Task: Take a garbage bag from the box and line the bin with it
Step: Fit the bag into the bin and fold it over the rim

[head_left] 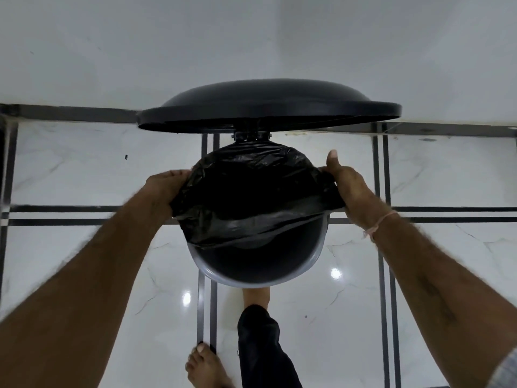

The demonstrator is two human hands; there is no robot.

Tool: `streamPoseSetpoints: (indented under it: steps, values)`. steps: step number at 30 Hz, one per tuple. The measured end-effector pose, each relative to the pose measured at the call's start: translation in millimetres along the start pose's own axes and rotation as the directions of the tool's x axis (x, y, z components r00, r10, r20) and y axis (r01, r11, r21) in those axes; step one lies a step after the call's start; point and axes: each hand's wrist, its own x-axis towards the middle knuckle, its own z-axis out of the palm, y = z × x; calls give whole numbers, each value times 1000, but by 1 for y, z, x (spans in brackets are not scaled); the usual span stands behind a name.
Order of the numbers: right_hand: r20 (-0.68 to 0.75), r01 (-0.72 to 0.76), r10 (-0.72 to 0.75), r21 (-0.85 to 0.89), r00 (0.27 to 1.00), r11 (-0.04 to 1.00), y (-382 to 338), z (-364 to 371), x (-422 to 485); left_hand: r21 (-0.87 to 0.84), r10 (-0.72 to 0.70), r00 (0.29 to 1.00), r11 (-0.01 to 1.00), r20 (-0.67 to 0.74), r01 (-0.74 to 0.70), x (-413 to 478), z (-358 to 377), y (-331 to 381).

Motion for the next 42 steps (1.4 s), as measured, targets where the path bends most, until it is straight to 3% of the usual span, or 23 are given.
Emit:
streamPoseSetpoints:
  steps: [5,13,19,27,36,42]
  values:
    - [-12,-47,49,106,999,993,19,-12,-30,-102,41,998,994,43,-37,-21,-28,-30]
    - [-117,-52,119,460,986,886,52,12,-77,-272,-110,989,953,95,132,-67,-31,-82]
    - [-198,-71,246,625,949,777,57,25,-93,-344,-202,973,911,115,230,-86,-17,-104]
    - [-104,-170,347,720,932,673,72,41,-126,-361,-193,967,901,165,242,-100,-21,-130]
    - [10,-315,389,608,921,729,77,59,-143,-379,-210,958,884,197,272,-117,-14,-133]
    - [177,-378,370,714,912,590,92,86,-163,-376,-193,944,881,266,286,-125,-20,-148]
